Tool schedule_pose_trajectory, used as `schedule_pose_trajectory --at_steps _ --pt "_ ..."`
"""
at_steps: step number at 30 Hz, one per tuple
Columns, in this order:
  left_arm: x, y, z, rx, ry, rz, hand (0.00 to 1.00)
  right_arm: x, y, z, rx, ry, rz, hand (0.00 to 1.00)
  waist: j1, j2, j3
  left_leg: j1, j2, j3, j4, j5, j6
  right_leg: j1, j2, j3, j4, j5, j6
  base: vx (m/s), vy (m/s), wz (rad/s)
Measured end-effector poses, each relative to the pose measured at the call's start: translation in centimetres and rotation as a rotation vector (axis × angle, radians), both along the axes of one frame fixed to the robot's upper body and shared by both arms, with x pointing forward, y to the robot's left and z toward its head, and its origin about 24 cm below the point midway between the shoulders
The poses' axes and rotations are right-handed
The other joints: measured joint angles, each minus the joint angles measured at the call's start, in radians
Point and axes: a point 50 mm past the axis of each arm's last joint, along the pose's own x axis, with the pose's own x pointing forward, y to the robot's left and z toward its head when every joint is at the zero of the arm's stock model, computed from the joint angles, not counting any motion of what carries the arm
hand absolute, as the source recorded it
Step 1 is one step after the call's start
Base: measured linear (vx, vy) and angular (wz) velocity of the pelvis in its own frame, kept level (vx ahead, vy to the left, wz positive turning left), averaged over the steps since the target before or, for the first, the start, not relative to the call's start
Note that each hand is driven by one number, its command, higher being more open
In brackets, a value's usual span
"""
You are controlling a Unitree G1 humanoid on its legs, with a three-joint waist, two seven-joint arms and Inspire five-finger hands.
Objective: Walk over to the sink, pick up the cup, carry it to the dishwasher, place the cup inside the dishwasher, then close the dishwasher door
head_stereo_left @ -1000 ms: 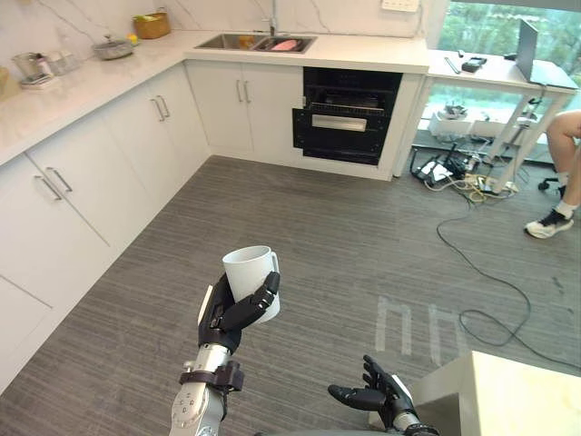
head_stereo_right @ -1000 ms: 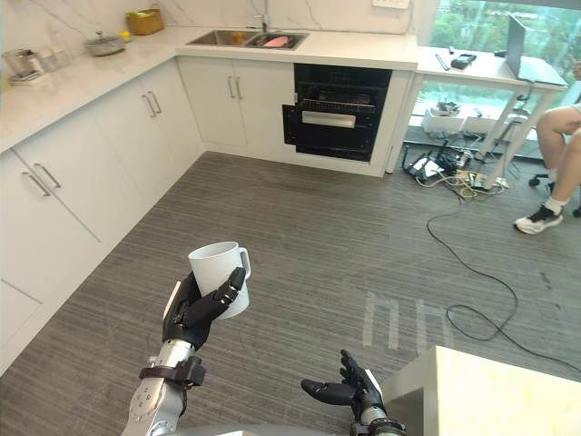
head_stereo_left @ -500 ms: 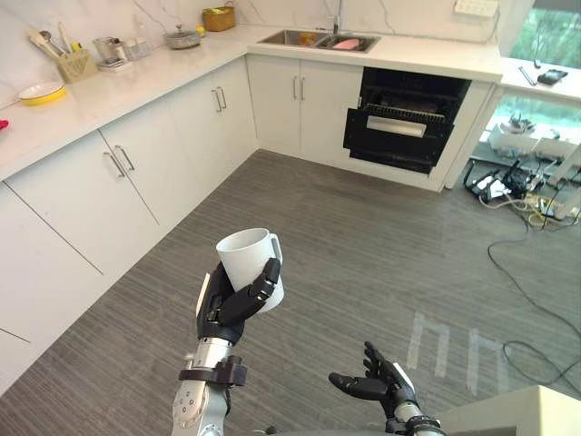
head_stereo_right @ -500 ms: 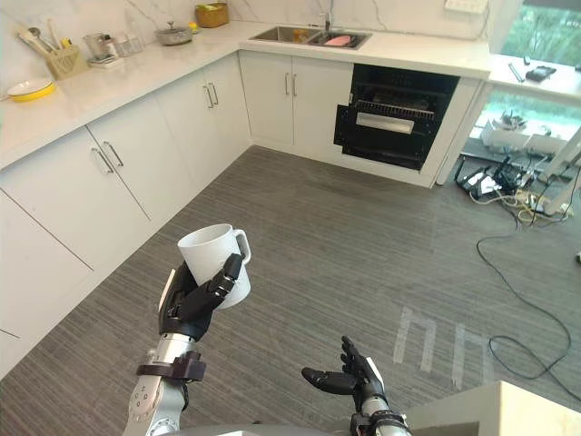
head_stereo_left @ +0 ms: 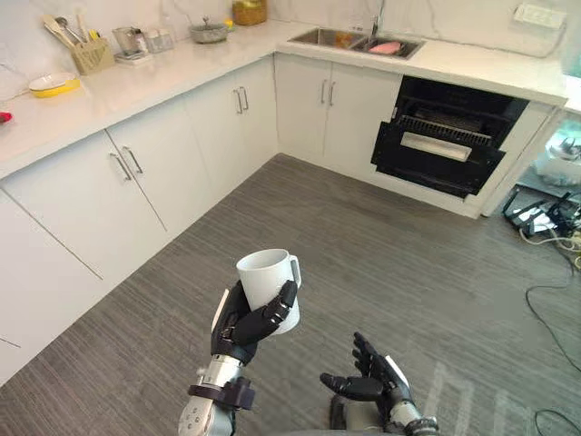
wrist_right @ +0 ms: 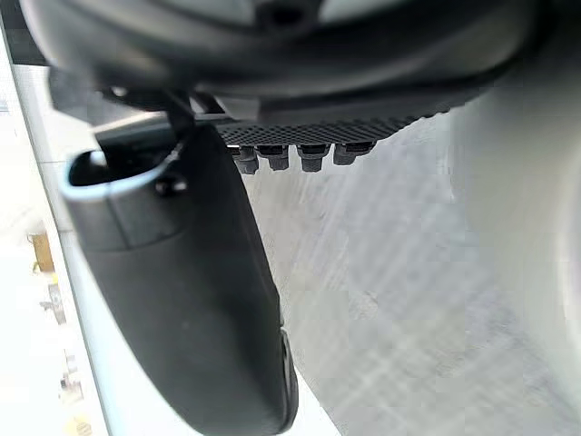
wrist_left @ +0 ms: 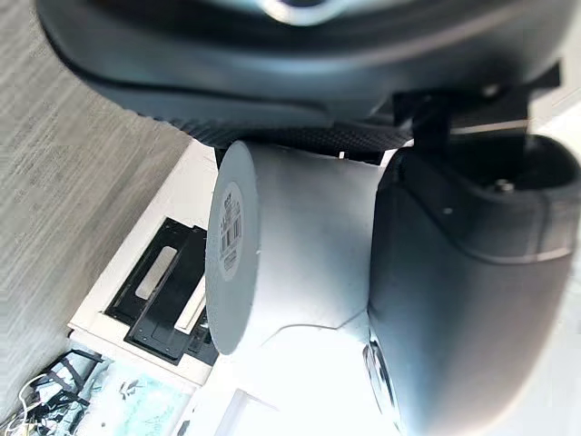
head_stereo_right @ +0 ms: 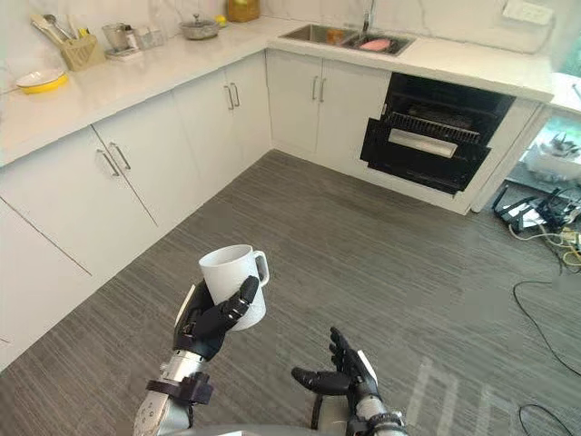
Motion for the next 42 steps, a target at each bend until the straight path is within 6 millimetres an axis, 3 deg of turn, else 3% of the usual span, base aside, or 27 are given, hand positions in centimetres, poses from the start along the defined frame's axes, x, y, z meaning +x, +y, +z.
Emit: schedule_pose_trajectory --at_steps 2,4,7,9,12,14,15,16,18,19,20,22,24,26,27,29,30,31,32,33,34,36,37,38,39,40,42 --pt "0.1 -0.4 0.2 -0.018 -0.010 0.005 0.00 0.4 0.1 0.8 0.001 -0.042 0.011 1.00 0.007 0.005 0.005 -0.112 0.082 0.062 0.296 0.096 -0.003 0.091 0.044 0.010 -0.047 -0.048 -0.020 0.62 -0.210 -0.22" --pt "0.2 -0.7 0.4 -0.031 -0.023 0.006 0.00 0.6 0.0 1.0 -0.004 -0.054 0.006 1.00 0.011 0.007 -0.003 -0.194 0.120 0.102 0.415 0.051 0.013 0.181 0.065 0.020 -0.108 -0.081 -0.043 0.57 -0.132 -0.24" --pt "0.8 -0.6 0.8 -0.027 -0.056 -0.002 0.00 1.2 -0.2 1.2 0.002 -0.068 -0.007 1.00 0.037 0.004 -0.006 -0.311 0.099 0.175 0.290 -0.034 0.017 0.281 0.057 0.055 -0.203 -0.091 -0.038 0.46 -0.029 -0.37" --pt "1.2 -0.5 1.0 -0.023 -0.071 0.000 0.00 1.1 -0.3 1.1 0.001 -0.064 -0.014 1.00 0.058 -0.005 -0.002 -0.347 0.054 0.181 0.101 -0.029 0.013 0.322 0.028 0.055 -0.218 -0.077 -0.014 0.50 0.069 -0.34" --pt "1.4 -0.3 1.6 -0.017 -0.093 -0.006 0.00 0.6 -0.6 0.7 -0.010 -0.035 -0.026 1.00 0.069 -0.021 0.007 -0.374 -0.033 0.148 -0.241 0.123 0.001 0.409 -0.022 0.073 -0.232 -0.081 -0.004 0.49 0.177 -0.22" --pt "1.6 -0.2 2.9 -0.016 -0.151 -0.008 0.00 0.0 -0.6 0.2 -0.013 -0.012 -0.035 1.00 0.099 -0.033 -0.003 -0.385 -0.040 0.159 -0.302 0.322 0.020 0.460 -0.042 0.141 -0.222 -0.151 0.053 0.57 0.340 -0.57" --pt "1.7 -0.1 3.0 -0.012 -0.156 -0.009 0.00 -0.2 -0.3 -0.1 -0.008 0.002 -0.037 1.00 0.105 -0.044 -0.014 -0.390 -0.051 0.170 -0.260 0.318 0.064 0.469 -0.064 0.147 -0.207 -0.166 0.066 0.63 0.353 -0.35" --pt "2.0 0.2 2.9 -0.006 -0.153 0.003 0.00 -0.4 0.1 -0.4 0.002 0.021 -0.036 1.00 0.092 -0.074 -0.026 -0.411 -0.071 0.178 -0.161 0.225 0.088 0.458 -0.102 0.155 -0.140 -0.174 0.071 0.65 0.345 -0.04" --pt "2.1 0.3 2.9 -0.002 -0.148 0.010 0.00 -0.9 0.3 -0.6 0.010 0.035 -0.039 1.00 0.087 -0.094 -0.032 -0.412 -0.090 0.189 -0.054 0.124 0.109 0.410 -0.140 0.177 0.043 -0.169 0.086 0.55 0.322 0.01" --pt "2.0 0.4 2.9 0.006 -0.144 0.009 0.00 -1.1 0.7 -0.8 0.024 0.046 -0.038 1.00 0.088 -0.123 -0.036 -0.375 -0.122 0.210 -0.017 0.053 0.123 0.329 -0.197 0.195 0.265 -0.116 0.158 0.44 0.259 -0.14" --pt "2.0 0.7 2.8 0.020 -0.137 0.013 0.00 -1.2 0.9 -0.9 0.033 0.051 -0.033 1.00 0.087 -0.135 -0.033 -0.334 -0.142 0.218 -0.011 0.016 0.134 0.283 -0.231 0.202 0.400 -0.051 0.179 0.55 0.290 -0.16" --pt "1.8 1.3 2.4 0.036 -0.108 0.042 0.00 -1.6 1.2 -1.3 0.044 0.078 -0.026 1.00 0.073 -0.117 -0.029 -0.210 -0.156 0.215 -0.051 -0.031 0.139 0.187 -0.250 0.147 0.619 -0.083 0.140 0.54 0.248 -0.11" --pt "1.7 1.3 2.5 0.036 -0.112 0.045 0.00 -1.9 1.4 -1.5 0.048 0.090 -0.016 1.00 0.067 -0.098 -0.029 -0.091 -0.158 0.201 -0.174 -0.022 0.129 0.094 -0.208 0.081 0.629 -0.142 0.111 0.47 0.199 0.00" --pt "2.0 1.2 2.7 0.041 -0.128 0.033 0.00 -1.9 1.6 -1.4 0.055 0.082 -0.011 1.00 0.048 -0.084 -0.034 0.000 -0.154 0.183 -0.300 0.005 0.115 -0.024 -0.143 0.019 0.503 -0.177 0.082 0.42 0.138 0.19" --pt "2.3 1.1 3.0 0.048 -0.144 0.016 0.00 -1.7 1.6 -1.1 0.055 0.056 -0.011 1.00 0.030 -0.078 -0.030 0.042 -0.149 0.167 -0.352 0.010 0.109 -0.088 -0.101 -0.018 0.339 -0.172 0.076 0.42 0.071 0.36" --pt "2.6 0.9 3.1 0.053 -0.154 -0.006 0.00 -1.2 1.6 -0.6 0.056 0.018 -0.014 1.00 0.003 -0.078 -0.029 0.113 -0.150 0.136 -0.413 -0.001 0.090 -0.144 -0.037 -0.023 -0.033 -0.029 0.092 0.63 0.021 0.54" --pt "2.5 0.5 2.9 0.048 -0.146 -0.025 0.00 -1.3 1.4 -0.6 0.053 0.014 -0.023 1.00 -0.005 -0.083 -0.028 0.176 -0.167 0.112 -0.444 -0.020 0.062 -0.161 -0.028 -0.021 -0.172 0.094 0.089 0.54 -0.023 0.54" --pt "2.4 0.4 2.8 0.047 -0.142 -0.029 0.00 -1.4 1.3 -0.6 0.051 0.015 -0.024 1.00 -0.005 -0.084 -0.029 0.189 -0.169 0.108 -0.447 -0.026 0.055 -0.163 -0.029 -0.022 -0.181 0.116 0.081 0.59 -0.053 0.64" --pt "1.9 0.1 2.4 0.042 -0.119 -0.044 0.00 -1.6 1.2 -0.6 0.047 0.021 -0.023 1.00 -0.009 -0.086 -0.034 0.238 -0.178 0.097 -0.444 -0.057 0.028 -0.160 -0.031 -0.008 -0.162 0.194 -0.002 0.39 -0.050 0.49" --pt "1.6 -0.1 2.1 0.038 -0.106 -0.049 0.00 -1.6 1.1 -0.6 0.045 0.020 -0.024 1.00 -0.016 -0.086 -0.039 0.259 -0.174 0.095 -0.441 -0.068 0.020 -0.162 -0.032 0.003 -0.128 0.257 -0.042 0.78 -0.134 0.60" --pt "1.2 -0.6 1.4 0.032 -0.070 -0.056 0.00 -1.0 0.8 -0.4 0.033 0.010 -0.011 1.00 -0.010 -0.046 -0.039 0.262 -0.130 0.098 -0.356 -0.078 0.004 -0.156 -0.019 -0.016 -0.043 0.214 -0.053 0.63 -0.148 0.38" --pt "1.1 -0.8 1.3 0.021 -0.061 -0.051 0.00 0.2 0.8 0.4 0.031 -0.042 0.003 1.00 -0.009 -0.019 -0.019 0.184 -0.075 0.107 -0.110 -0.061 -0.020 -0.116 0.005 -0.032 -0.015 0.146 -0.043 0.63 -0.219 0.11" --pt "1.2 -1.1 1.4 0.002 -0.068 -0.041 0.00 0.9 0.7 1.2 0.029 -0.091 0.014 1.00 -0.004 0.003 -0.010 0.105 -0.018 0.122 0.118 0.020 -0.033 -0.078 0.034 -0.028 -0.001 0.098 -0.047 0.69 -0.222 -0.37" --pt "1.2 -1.3 1.5 -0.015 -0.072 -0.025 0.00 1.6 0.8 2.0 0.025 -0.131 0.032 1.00 0.012 0.017 -0.003 0.036 0.052 0.156 0.321 0.196 -0.022 -0.027 0.075 -0.005 -0.007 0.052 -0.066 0.59 -0.142 -0.56" --pt "1.2 -1.3 1.6 -0.015 -0.075 -0.020 0.00 1.8 1.1 2.3 0.030 -0.146 0.042 1.00 0.016 0.021 -0.002 0.005 0.086 0.167 0.402 0.204 -0.028 0.002 0.094 0.006 -0.015 0.033 -0.077 0.59 -0.093 -0.70" --pt "1.3 -1.6 1.8 -0.020 -0.086 -0.025 0.00 2.2 1.3 2.6 0.035 -0.166 0.044 1.00 0.020 0.024 -0.001 -0.065 0.131 0.171 0.507 0.146 -0.015 0.058 0.122 0.021 -0.036 0.001 -0.088 0.55 -0.059 -0.63" --pt "1.4 -1.9 2.0 -0.024 -0.095 -0.043 0.00 2.8 1.5 2.8 0.034 -0.177 0.047 1.00 0.027 0.010 -0.001 -0.172 0.132 0.175 0.511 0.053 0.015 0.134 0.129 0.061 -0.078 -0.026 -0.100 0.52 -0.031 -0.62"
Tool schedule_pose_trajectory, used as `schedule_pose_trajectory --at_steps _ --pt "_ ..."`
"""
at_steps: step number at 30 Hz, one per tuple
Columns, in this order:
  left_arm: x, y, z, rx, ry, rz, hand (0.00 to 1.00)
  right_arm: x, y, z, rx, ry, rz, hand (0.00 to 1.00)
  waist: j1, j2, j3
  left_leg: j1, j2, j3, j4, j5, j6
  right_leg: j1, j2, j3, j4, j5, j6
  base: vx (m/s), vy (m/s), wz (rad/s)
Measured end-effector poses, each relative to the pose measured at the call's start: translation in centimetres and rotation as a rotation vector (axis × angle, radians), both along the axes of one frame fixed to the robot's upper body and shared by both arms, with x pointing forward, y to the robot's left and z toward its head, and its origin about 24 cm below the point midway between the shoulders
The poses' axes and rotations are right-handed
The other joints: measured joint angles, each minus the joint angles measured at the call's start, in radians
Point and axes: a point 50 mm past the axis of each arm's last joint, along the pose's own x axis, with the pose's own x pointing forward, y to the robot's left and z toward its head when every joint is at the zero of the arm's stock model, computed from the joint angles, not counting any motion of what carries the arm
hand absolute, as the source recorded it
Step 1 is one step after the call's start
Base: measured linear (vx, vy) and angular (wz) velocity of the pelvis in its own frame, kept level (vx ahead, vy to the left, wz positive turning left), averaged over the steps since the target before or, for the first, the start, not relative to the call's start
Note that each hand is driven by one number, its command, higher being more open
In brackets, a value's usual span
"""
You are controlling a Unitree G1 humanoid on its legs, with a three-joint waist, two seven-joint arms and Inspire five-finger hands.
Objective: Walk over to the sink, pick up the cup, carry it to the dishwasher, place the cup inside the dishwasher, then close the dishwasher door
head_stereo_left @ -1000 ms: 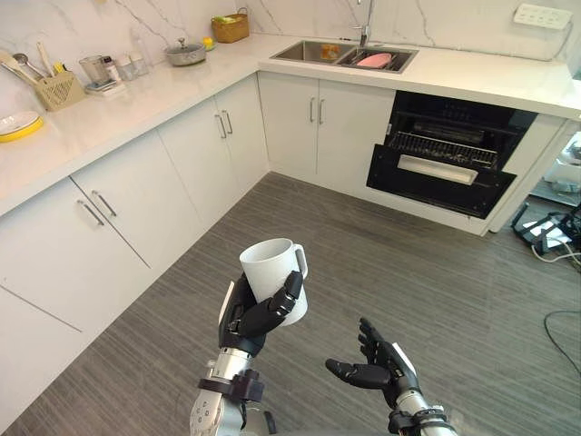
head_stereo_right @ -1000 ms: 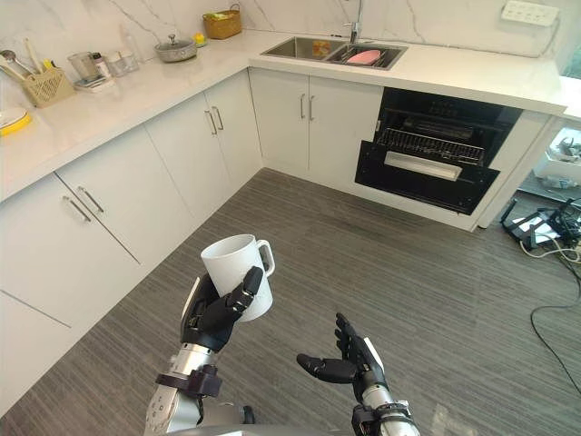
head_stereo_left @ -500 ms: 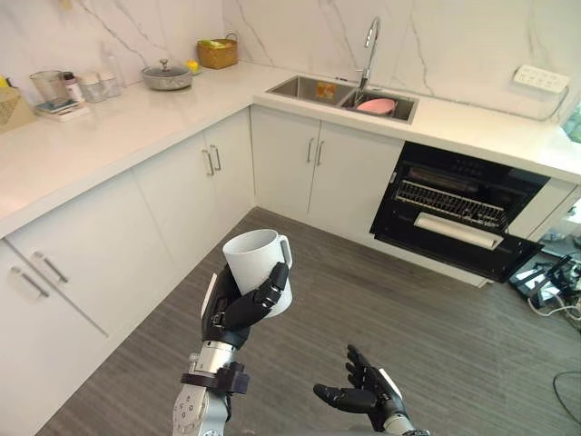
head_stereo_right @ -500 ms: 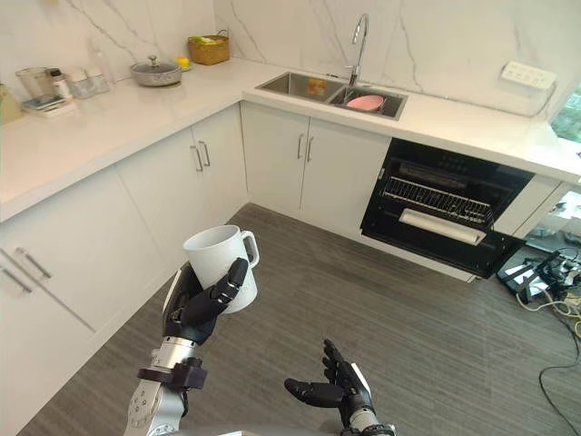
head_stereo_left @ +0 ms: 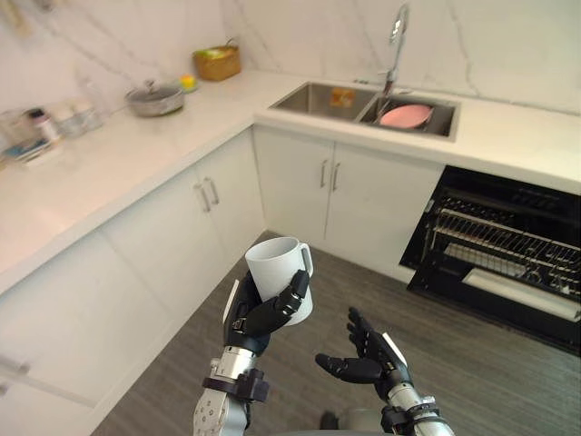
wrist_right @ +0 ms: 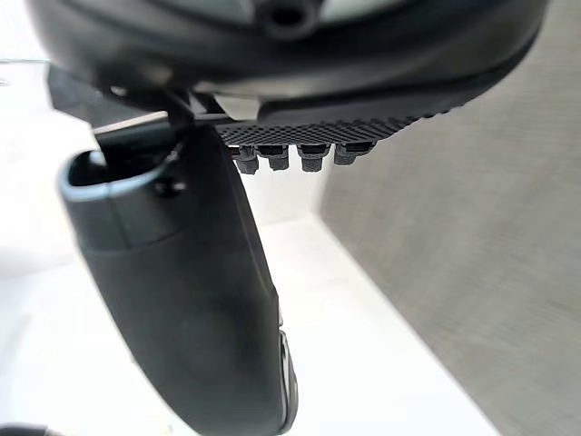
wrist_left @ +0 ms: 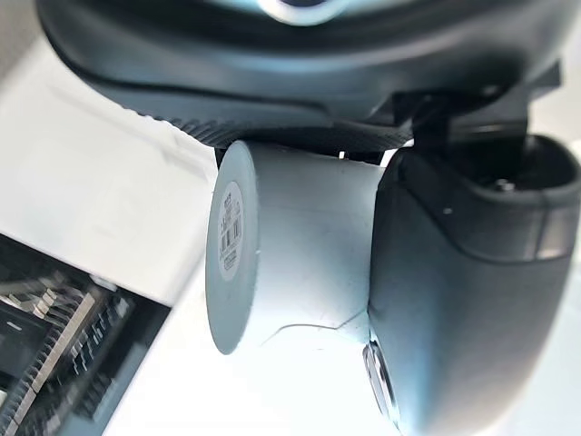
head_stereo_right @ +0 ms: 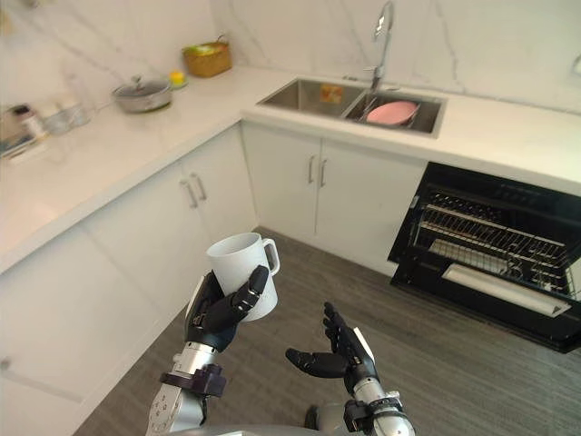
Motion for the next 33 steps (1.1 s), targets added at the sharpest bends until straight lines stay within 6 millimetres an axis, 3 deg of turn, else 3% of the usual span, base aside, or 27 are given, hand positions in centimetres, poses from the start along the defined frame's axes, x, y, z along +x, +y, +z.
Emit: schedule_pose_trajectory --at_steps 2,3,4,5,6,7,8,9,10,13,14,15,16,18,19,22,24,25,26,27,28,30,31,33 --pt "0.0 -0.4 0.1 -0.010 -0.008 -0.018 0.00 0.4 -0.3 0.0 -0.018 0.001 -0.008 1.00 0.025 -0.007 -0.003 -0.113 -0.063 -0.002 -0.206 -0.079 -0.002 0.085 -0.014 0.073 -0.083 -0.010 0.010 0.51 0.040 -0.77" --pt "0.1 -0.4 0.2 -0.009 -0.011 -0.019 0.00 0.6 -0.3 -0.1 -0.023 0.004 -0.008 1.00 0.032 -0.012 -0.004 -0.127 -0.089 -0.014 -0.299 -0.081 -0.003 0.095 -0.023 0.095 -0.091 -0.016 0.015 0.50 0.105 -0.87" --pt "0.2 -0.4 0.3 -0.008 -0.019 -0.018 0.00 0.9 -0.3 -0.3 -0.031 0.009 -0.010 1.00 0.039 -0.017 -0.005 -0.152 -0.148 -0.059 -0.512 -0.055 -0.017 0.119 -0.043 0.135 -0.108 -0.030 0.033 0.41 0.114 -0.67" --pt "0.3 -0.4 0.4 -0.008 -0.023 -0.017 0.00 1.0 -0.4 -0.4 -0.032 0.015 -0.010 1.00 0.041 -0.017 -0.005 -0.160 -0.170 -0.086 -0.611 -0.024 -0.021 0.133 -0.051 0.152 -0.116 -0.034 0.046 0.65 0.218 -0.99" --pt "0.4 -0.2 0.6 -0.010 -0.033 -0.008 0.00 1.1 -0.5 -1.0 -0.042 0.043 -0.016 1.00 0.050 -0.015 -0.006 -0.171 -0.201 -0.150 -0.833 0.104 -0.043 0.171 -0.060 0.207 -0.126 -0.064 0.074 0.56 0.224 -0.88" --pt "0.5 -0.2 0.8 -0.011 -0.038 -0.005 0.00 0.9 -0.5 -1.2 -0.044 0.054 -0.020 1.00 0.059 -0.016 -0.007 -0.165 -0.203 -0.159 -0.863 0.168 -0.053 0.185 -0.063 0.230 -0.128 -0.080 0.085 0.70 0.320 -0.77" --pt "0.5 -0.2 0.8 -0.011 -0.039 -0.005 0.00 0.8 -0.5 -1.2 -0.044 0.056 -0.020 1.00 0.060 -0.016 -0.007 -0.164 -0.203 -0.159 -0.866 0.175 -0.054 0.188 -0.063 0.234 -0.128 -0.082 0.086 0.61 0.302 -0.82" --pt "0.6 0.3 1.3 -0.001 -0.062 0.005 0.00 0.4 -0.2 -1.7 -0.039 0.082 -0.021 1.00 0.074 -0.039 -0.026 -0.139 -0.222 -0.133 -0.842 0.262 0.051 0.215 -0.089 0.286 -0.111 -0.135 0.112 0.74 0.334 -0.72" --pt "1.2 0.7 1.7 0.002 -0.077 0.035 0.00 0.3 0.3 -1.7 -0.030 0.083 -0.009 1.00 0.056 -0.067 -0.026 -0.151 -0.232 -0.107 -0.755 0.187 0.092 0.208 -0.117 0.297 -0.063 -0.142 0.121 0.60 0.253 -0.78" --pt "1.3 1.6 1.6 0.018 -0.069 0.072 0.00 -0.1 0.7 -1.9 -0.012 0.093 -0.006 1.00 0.054 -0.090 -0.029 -0.084 -0.243 -0.050 -0.688 0.089 0.126 0.163 -0.151 0.278 0.149 -0.123 0.153 0.49 0.216 -0.57" --pt "1.3 1.7 1.6 0.020 -0.070 0.076 0.00 -0.1 0.8 -1.9 -0.011 0.092 -0.005 1.00 0.053 -0.090 -0.030 -0.054 -0.247 -0.039 -0.698 0.069 0.129 0.143 -0.161 0.258 0.220 -0.109 0.175 0.40 0.192 -0.64" --pt "1.4 1.8 1.7 0.026 -0.073 0.077 0.00 0.0 0.8 -1.8 -0.008 0.088 -0.001 1.00 0.052 -0.091 -0.029 0.016 -0.253 -0.016 -0.744 0.036 0.131 0.083 -0.199 0.198 0.380 -0.073 0.224 0.35 0.156 -0.63" --pt "1.3 1.9 1.6 0.034 -0.071 0.073 0.00 0.0 1.0 -1.9 -0.001 0.088 0.006 1.00 0.048 -0.095 -0.029 0.082 -0.263 0.003 -0.787 0.024 0.132 0.027 -0.244 0.127 0.511 -0.085 0.200 0.33 0.139 -0.58" --pt "1.3 1.9 1.7 0.033 -0.072 0.072 0.00 0.1 1.1 -2.0 0.003 0.091 0.013 1.00 0.033 -0.082 -0.030 0.148 -0.252 0.010 -0.840 0.022 0.131 -0.025 -0.262 0.035 0.571 -0.120 0.163 0.29 0.094 -0.29" --pt "1.3 1.9 2.0 0.030 -0.087 0.072 0.00 0.3 1.2 -1.9 0.007 0.083 0.014 1.00 0.028 -0.070 -0.024 0.189 -0.228 0.023 -0.874 0.019 0.121 -0.067 -0.258 -0.033 0.554 -0.142 0.162 0.32 0.076 -0.37" --pt "1.5 2.1 2.5 0.044 -0.112 0.069 0.00 0.6 1.4 -1.7 0.013 0.065 0.020 1.00 0.019 -0.066 -0.019 0.268 -0.186 0.064 -0.930 0.016 0.087 -0.153 -0.251 -0.180 0.374 -0.154 0.163 0.26 -0.019 -0.36" --pt "1.5 2.3 2.5 0.048 -0.112 0.072 0.00 0.9 1.4 -1.3 0.014 0.044 0.022 1.00 0.011 -0.072 -0.020 0.299 -0.178 0.094 -0.934 -0.007 0.043 -0.183 -0.244 -0.258 0.199 -0.077 0.135 0.29 -0.083 -0.38" --pt "1.5 2.5 2.4 0.061 -0.110 0.070 0.00 1.0 1.7 -1.0 0.025 0.026 0.029 1.00 0.009 -0.110 -0.029 0.322 -0.210 0.108 -0.934 -0.026 0.013 -0.197 -0.254 -0.265 0.085 0.108 0.064 0.40 -0.132 -0.57" --pt "1.6 2.2 1.6 0.056 -0.069 0.071 0.00 1.2 1.0 -0.9 0.004 0.019 0.037 1.00 0.006 -0.074 -0.031 0.348 -0.181 0.113 -0.925 -0.055 0.001 -0.191 -0.226 -0.263 0.103 0.086 0.039 0.41 -0.150 -0.51" --pt "1.6 2.0 1.2 0.053 -0.053 0.067 0.00 1.2 0.9 -0.9 -0.002 0.018 0.037 1.00 0.001 -0.059 -0.038 0.342 -0.166 0.114 -0.911 -0.057 -0.002 -0.185 -0.210 -0.259 0.090 0.075 0.041 0.39 -0.174 -0.41" --pt "1.6 1.5 1.0 0.046 -0.041 0.054 0.00 1.4 0.5 -0.6 -0.014 0.005 0.042 1.00 -0.004 -0.045 -0.031 0.330 -0.149 0.115 -0.870 -0.057 -0.003 -0.178 -0.181 -0.248 0.064 0.064 0.037 0.25 -0.187 -0.37" --pt "1.6 1.1 0.6 0.044 -0.021 0.044 0.00 1.6 0.4 -0.5 -0.022 -0.003 0.042 1.00 0.000 -0.044 -0.014 0.268 -0.099 0.109 -0.681 -0.054 -0.007 -0.140 -0.140 -0.229 0.017 0.053 0.043 0.21 -0.196 -0.47" --pt "1.5 0.7 0.4 0.040 -0.008 0.036 0.00 1.8 0.3 -0.2 -0.025 -0.014 0.041 1.00 0.002 -0.035 0.015 0.213 -0.044 0.076 -0.468 -0.034 -0.032 -0.077 -0.100 -0.209 -0.032 0.051 0.039 0.15 -0.125 -0.44" --pt "1.2 0.0 0.4 0.028 -0.006 0.019 0.00 2.1 0.0 0.5 -0.038 -0.049 0.049 1.00 0.023 -0.017 0.024 0.113 0.004 0.010 -0.235 -0.044 -0.063 -0.010 -0.042 -0.164 -0.085 0.047 0.020 0.16 -0.066 -0.84"
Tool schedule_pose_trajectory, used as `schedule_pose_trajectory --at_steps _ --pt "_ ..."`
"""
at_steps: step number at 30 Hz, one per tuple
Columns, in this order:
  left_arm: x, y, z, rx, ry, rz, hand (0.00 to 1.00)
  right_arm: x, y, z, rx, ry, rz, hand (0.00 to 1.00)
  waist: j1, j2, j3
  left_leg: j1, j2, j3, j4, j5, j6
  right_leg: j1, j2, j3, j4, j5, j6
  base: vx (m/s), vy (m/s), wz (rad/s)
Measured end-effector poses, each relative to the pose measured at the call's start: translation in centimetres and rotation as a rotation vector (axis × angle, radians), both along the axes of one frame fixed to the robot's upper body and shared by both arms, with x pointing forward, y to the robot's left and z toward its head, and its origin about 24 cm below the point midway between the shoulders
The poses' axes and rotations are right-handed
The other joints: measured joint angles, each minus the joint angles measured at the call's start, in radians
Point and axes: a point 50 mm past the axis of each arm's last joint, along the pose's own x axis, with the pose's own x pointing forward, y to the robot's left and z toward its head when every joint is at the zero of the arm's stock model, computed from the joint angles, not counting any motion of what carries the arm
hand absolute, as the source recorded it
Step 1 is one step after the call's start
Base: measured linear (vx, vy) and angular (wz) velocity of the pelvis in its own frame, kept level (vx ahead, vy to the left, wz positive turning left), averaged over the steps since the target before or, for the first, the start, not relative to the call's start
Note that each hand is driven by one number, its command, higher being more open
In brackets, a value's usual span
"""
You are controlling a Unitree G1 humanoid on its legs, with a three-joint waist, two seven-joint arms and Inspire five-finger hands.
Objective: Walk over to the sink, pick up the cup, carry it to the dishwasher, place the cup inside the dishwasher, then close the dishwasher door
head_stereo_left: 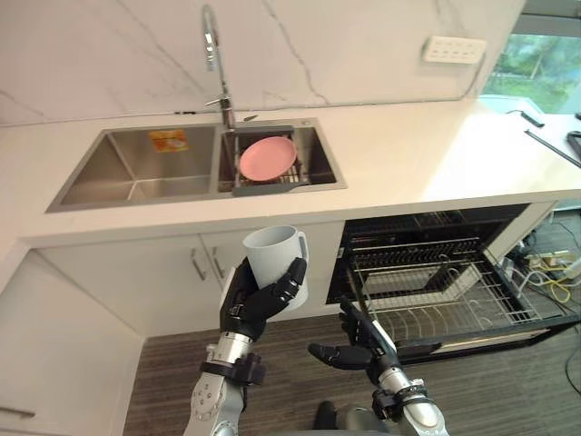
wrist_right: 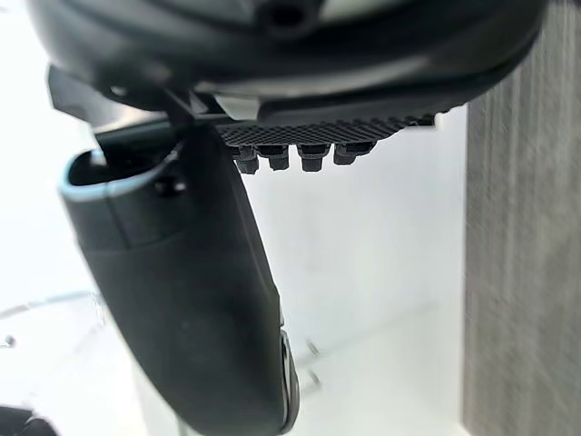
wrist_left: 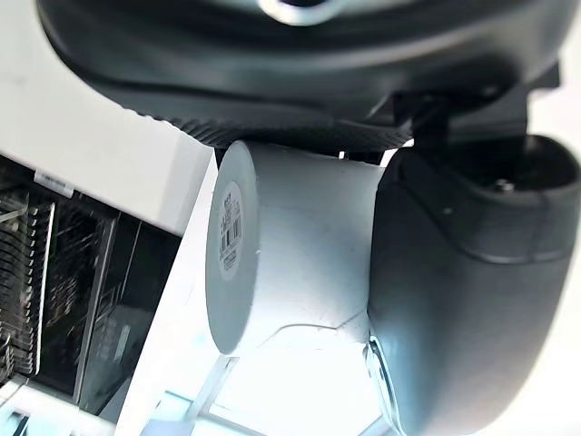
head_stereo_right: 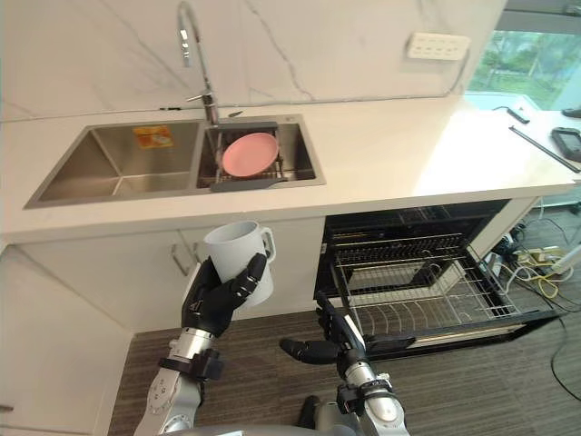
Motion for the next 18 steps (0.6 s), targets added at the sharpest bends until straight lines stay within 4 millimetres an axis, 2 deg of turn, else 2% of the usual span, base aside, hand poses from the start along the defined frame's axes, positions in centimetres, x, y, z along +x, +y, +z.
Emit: schedule_pose_trajectory --at_steps 2,3,4,6,8,9,10,11,13,18 --pt "0.0 -0.3 0.2 0.016 -0.014 -0.010 0.00 0.6 0.1 0.9 0.009 -0.047 -0.005 1.00 0.006 0.007 -0.003 -0.061 -0.008 -0.023 0.018 -0.036 0.007 0.019 0.018 0.035 -0.021 -0.001 -0.007 0.16 -0.001 -0.89" --pt "0.0 -0.3 0.3 0.018 -0.025 -0.005 0.00 1.1 0.3 1.9 0.018 -0.096 -0.001 1.00 0.012 0.005 -0.005 -0.102 -0.041 -0.042 -0.062 -0.065 0.017 0.030 0.025 0.081 -0.039 0.001 -0.010 0.16 0.027 -0.83" --pt "0.0 -0.2 0.3 0.019 -0.028 -0.002 0.00 1.3 0.3 2.1 0.020 -0.111 0.003 1.00 0.013 0.005 -0.007 -0.113 -0.057 -0.054 -0.110 -0.069 0.017 0.033 0.026 0.099 -0.048 0.002 -0.011 0.17 0.046 -0.95" --pt "0.1 0.1 0.6 0.018 -0.040 0.016 0.00 1.5 0.7 2.8 0.031 -0.145 0.028 1.00 0.017 0.004 -0.010 -0.128 -0.120 -0.125 -0.296 -0.068 0.017 0.035 0.026 0.158 -0.066 0.006 -0.010 0.18 0.101 -0.87" --pt "0.3 0.5 1.2 0.013 -0.065 0.045 0.00 1.7 1.2 2.9 0.037 -0.155 0.053 1.00 0.031 0.007 -0.017 -0.140 -0.187 -0.248 -0.484 -0.027 0.025 0.037 0.027 0.238 -0.080 0.017 0.003 0.19 0.130 -1.05" --pt "0.3 0.6 1.4 0.010 -0.069 0.055 0.00 1.7 1.3 2.9 0.038 -0.153 0.059 1.00 0.037 0.011 -0.021 -0.137 -0.199 -0.266 -0.504 0.004 0.025 0.036 0.029 0.261 -0.079 0.021 0.006 0.21 0.152 -1.04" --pt "0.3 0.6 1.7 0.001 -0.075 0.070 0.00 1.6 1.6 2.9 0.038 -0.151 0.078 1.00 0.042 0.023 -0.034 -0.114 -0.208 -0.279 -0.546 0.087 0.046 0.033 0.040 0.296 -0.081 0.021 0.024 0.22 0.175 -0.85" --pt "0.5 0.8 2.0 -0.001 -0.087 0.083 0.00 1.8 2.2 2.8 0.049 -0.145 0.094 1.00 0.038 0.014 -0.044 -0.104 -0.211 -0.251 -0.554 0.095 0.069 0.031 0.036 0.319 -0.083 0.033 0.051 0.23 0.179 -0.71" --pt "1.0 0.7 2.6 -0.009 -0.110 0.096 0.00 1.9 3.1 2.9 0.074 -0.153 0.099 1.00 0.037 0.002 -0.053 -0.096 -0.225 -0.229 -0.571 0.094 0.070 0.029 0.026 0.344 -0.102 0.040 0.062 0.25 0.186 -0.43" --pt "1.3 0.6 3.3 -0.023 -0.127 0.111 0.00 1.9 3.4 3.2 0.090 -0.162 0.095 1.00 0.026 0.002 -0.064 0.012 -0.255 -0.223 -0.681 0.106 0.090 0.085 0.001 0.372 -0.141 0.030 0.089 0.14 0.127 -0.20"
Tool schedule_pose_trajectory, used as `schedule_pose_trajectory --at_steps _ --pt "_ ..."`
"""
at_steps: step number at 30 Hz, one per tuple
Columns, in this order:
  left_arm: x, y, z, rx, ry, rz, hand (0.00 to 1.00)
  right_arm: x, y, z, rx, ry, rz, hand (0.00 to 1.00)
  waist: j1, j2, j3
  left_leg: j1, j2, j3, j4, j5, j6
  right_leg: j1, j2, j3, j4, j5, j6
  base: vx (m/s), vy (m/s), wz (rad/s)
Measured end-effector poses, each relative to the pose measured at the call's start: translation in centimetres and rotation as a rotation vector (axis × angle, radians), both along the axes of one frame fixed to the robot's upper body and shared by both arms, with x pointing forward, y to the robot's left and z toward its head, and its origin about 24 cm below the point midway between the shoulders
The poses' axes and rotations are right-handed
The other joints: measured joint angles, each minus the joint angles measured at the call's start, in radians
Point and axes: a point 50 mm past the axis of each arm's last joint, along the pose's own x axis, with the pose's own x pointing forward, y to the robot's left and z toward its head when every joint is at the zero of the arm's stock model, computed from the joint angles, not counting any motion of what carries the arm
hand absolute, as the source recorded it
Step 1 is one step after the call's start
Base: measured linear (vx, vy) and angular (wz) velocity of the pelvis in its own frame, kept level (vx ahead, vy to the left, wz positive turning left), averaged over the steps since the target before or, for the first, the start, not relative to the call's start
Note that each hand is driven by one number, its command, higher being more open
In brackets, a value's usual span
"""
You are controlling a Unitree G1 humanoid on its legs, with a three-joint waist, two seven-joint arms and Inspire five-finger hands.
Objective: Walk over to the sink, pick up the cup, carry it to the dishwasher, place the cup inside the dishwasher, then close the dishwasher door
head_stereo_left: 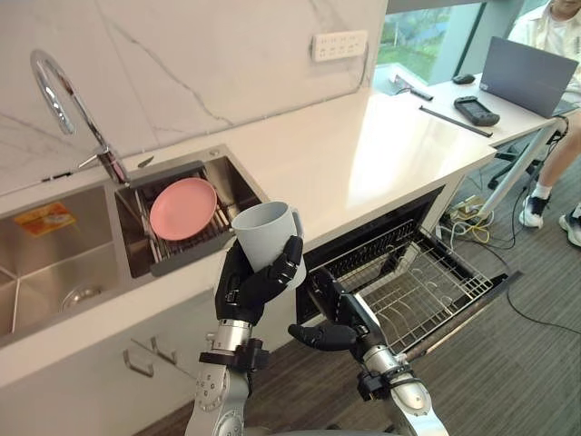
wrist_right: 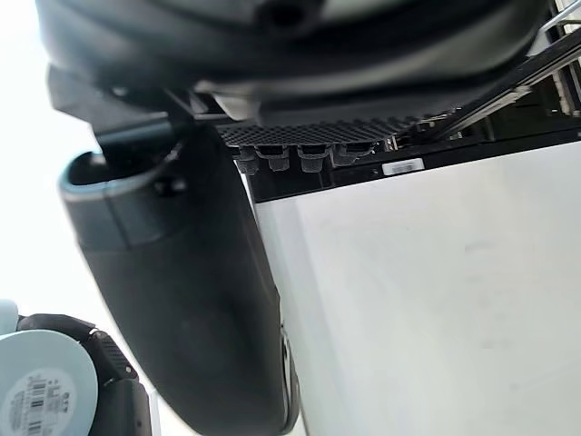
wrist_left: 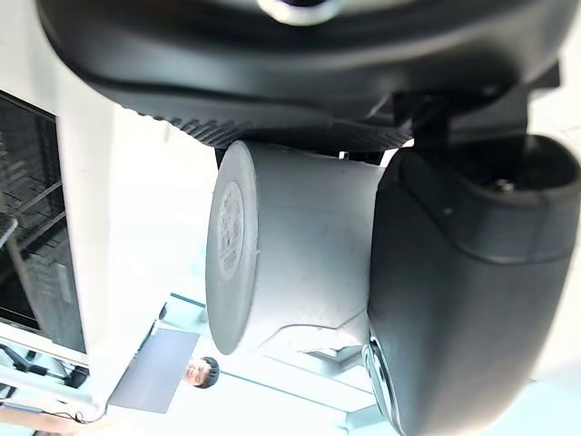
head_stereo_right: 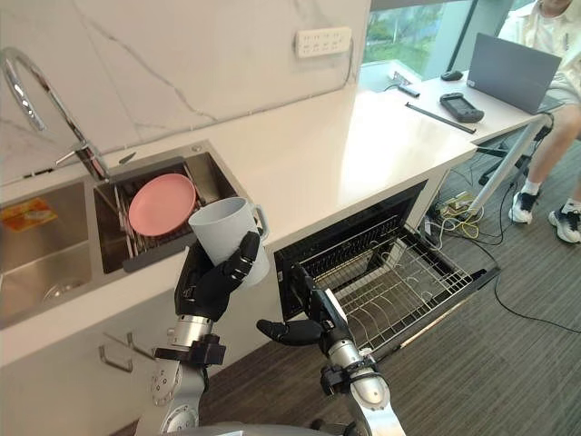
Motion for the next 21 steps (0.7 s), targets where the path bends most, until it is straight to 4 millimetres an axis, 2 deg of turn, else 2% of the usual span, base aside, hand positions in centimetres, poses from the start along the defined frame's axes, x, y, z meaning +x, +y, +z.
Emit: schedule_pose_trajectory --at_steps 3,8,12,15,21 --pt "0.0 0.0 0.3 -0.004 -0.012 0.001 0.00 0.2 0.1 0.4 0.008 -0.016 -0.014 1.00 -0.014 -0.003 -0.004 0.013 -0.006 -0.001 -0.032 0.009 0.014 0.003 -0.005 0.001 -0.013 0.001 0.005 0.01 0.034 0.01" --pt "0.0 0.1 0.3 0.001 -0.012 0.002 0.00 -0.5 0.1 -0.1 0.016 0.013 -0.049 1.00 -0.015 -0.004 -0.010 0.021 -0.004 0.005 -0.034 0.009 0.015 0.013 0.000 0.014 -0.034 0.012 0.011 -0.02 -0.001 -0.06" --pt "0.1 0.3 0.4 0.006 -0.017 0.014 0.00 -0.9 0.0 -0.2 0.019 0.024 -0.077 1.00 -0.016 -0.006 -0.012 0.028 0.007 0.045 -0.036 0.010 0.016 0.015 0.013 0.046 -0.059 0.037 0.008 -0.04 -0.002 -0.30" --pt "0.3 0.4 0.6 0.035 -0.039 0.019 0.00 -1.1 -0.7 0.5 0.026 -0.004 -0.121 1.00 -0.016 -0.009 -0.013 0.031 0.013 0.074 -0.038 0.009 0.016 0.014 0.019 0.068 -0.078 0.039 0.005 -0.04 0.005 -0.31" --pt "0.5 1.0 0.8 0.085 -0.050 0.066 0.00 -0.6 -1.0 1.8 0.036 -0.078 -0.136 1.00 -0.021 -0.014 -0.016 0.043 0.025 0.131 -0.041 0.003 0.012 -0.002 0.011 0.035 -0.074 0.044 0.005 -0.01 0.007 -0.28"
